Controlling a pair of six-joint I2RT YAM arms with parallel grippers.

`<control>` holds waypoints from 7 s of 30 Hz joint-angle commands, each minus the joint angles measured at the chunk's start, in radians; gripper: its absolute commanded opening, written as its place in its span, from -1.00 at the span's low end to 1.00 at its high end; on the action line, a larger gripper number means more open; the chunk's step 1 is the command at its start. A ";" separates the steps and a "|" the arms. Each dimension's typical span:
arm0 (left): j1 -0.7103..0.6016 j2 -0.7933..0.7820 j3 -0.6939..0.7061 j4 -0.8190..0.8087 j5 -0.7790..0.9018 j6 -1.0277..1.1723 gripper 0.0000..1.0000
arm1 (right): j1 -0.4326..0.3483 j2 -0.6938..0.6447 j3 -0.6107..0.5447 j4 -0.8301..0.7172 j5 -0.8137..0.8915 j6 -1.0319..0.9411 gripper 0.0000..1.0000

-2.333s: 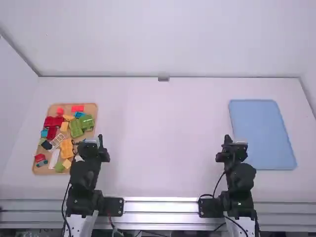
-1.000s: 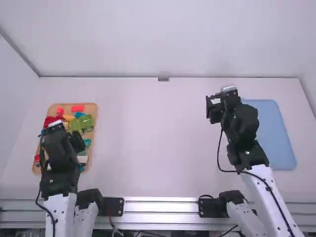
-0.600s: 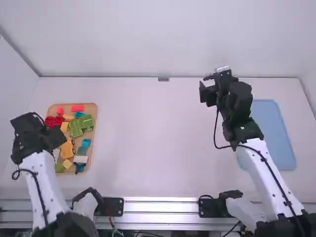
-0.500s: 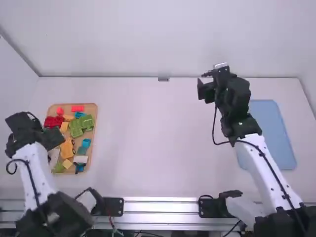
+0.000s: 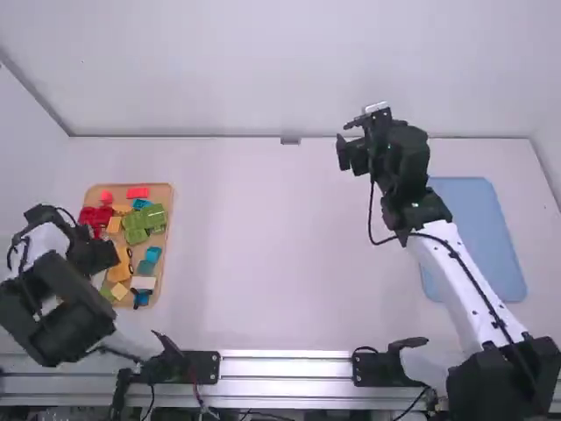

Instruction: Assemble lego blocks to make yellow taxi

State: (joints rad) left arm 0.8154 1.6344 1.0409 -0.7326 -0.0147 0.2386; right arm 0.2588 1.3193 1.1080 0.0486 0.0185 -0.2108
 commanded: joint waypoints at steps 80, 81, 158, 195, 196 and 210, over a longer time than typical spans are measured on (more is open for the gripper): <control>-1.058 0.069 0.196 0.032 0.155 0.546 -0.21 | 0.002 0.003 0.043 -0.011 0.006 -0.036 0.97; -1.065 0.072 0.197 0.031 0.152 0.550 -0.22 | 0.002 0.003 0.043 -0.011 0.006 -0.037 0.97; -0.680 -0.387 0.211 -0.301 -0.675 -0.985 0.98 | -0.004 0.003 0.043 -0.011 0.005 -0.086 0.98; -0.051 -0.124 0.045 -0.187 -0.009 -0.538 0.33 | -0.009 0.003 0.042 -0.009 0.002 -0.085 0.97; -0.052 -0.101 0.033 -0.164 0.001 -0.540 0.33 | -0.009 0.003 0.042 -0.008 0.001 -0.085 0.97; -0.037 -0.099 -0.165 -0.010 0.010 -0.557 0.57 | -0.009 0.003 0.043 0.002 0.002 -0.086 0.97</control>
State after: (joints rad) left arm 0.7715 1.5436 0.8902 -0.7433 -0.0006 -0.3168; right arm 0.2485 1.3193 1.1099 0.0437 0.0181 -0.2985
